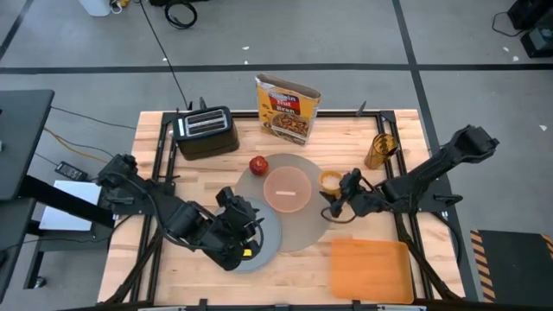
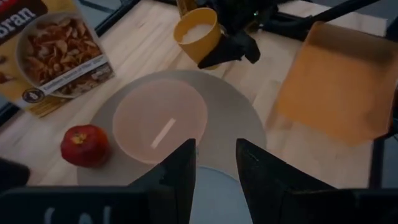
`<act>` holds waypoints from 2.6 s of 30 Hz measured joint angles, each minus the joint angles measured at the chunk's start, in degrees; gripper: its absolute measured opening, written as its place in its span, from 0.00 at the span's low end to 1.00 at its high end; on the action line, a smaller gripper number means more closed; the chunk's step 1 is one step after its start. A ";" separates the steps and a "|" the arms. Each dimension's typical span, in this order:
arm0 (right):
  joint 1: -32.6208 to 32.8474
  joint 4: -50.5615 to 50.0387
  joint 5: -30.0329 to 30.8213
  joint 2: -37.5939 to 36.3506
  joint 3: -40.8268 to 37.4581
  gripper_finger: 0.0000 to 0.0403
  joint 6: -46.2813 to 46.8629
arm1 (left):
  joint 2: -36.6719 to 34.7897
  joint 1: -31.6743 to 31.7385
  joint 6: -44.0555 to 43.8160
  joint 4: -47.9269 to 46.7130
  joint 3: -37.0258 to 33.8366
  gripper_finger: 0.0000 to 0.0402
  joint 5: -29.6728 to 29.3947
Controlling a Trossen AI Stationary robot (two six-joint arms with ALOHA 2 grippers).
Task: Arrange a breakfast setting
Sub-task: Put the orange cup on the gray placemat at the top right of the orange bowl
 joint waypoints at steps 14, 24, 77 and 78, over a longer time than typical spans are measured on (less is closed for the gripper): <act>-19.52 39.73 -12.42 13.04 -9.24 0.78 -16.15 | 0.01 3.62 1.02 7.44 -3.67 0.31 0.75; -28.70 59.39 -19.28 27.61 -9.00 0.78 -22.07 | 0.01 3.05 2.49 10.36 -3.67 0.31 0.79; -41.85 73.31 -46.26 47.86 -4.21 0.97 -35.13 | 0.01 2.92 4.89 11.26 -3.67 0.31 0.71; -41.87 73.21 -45.89 47.58 -4.73 0.97 -35.15 | 0.02 2.92 4.88 11.16 -3.67 0.31 0.71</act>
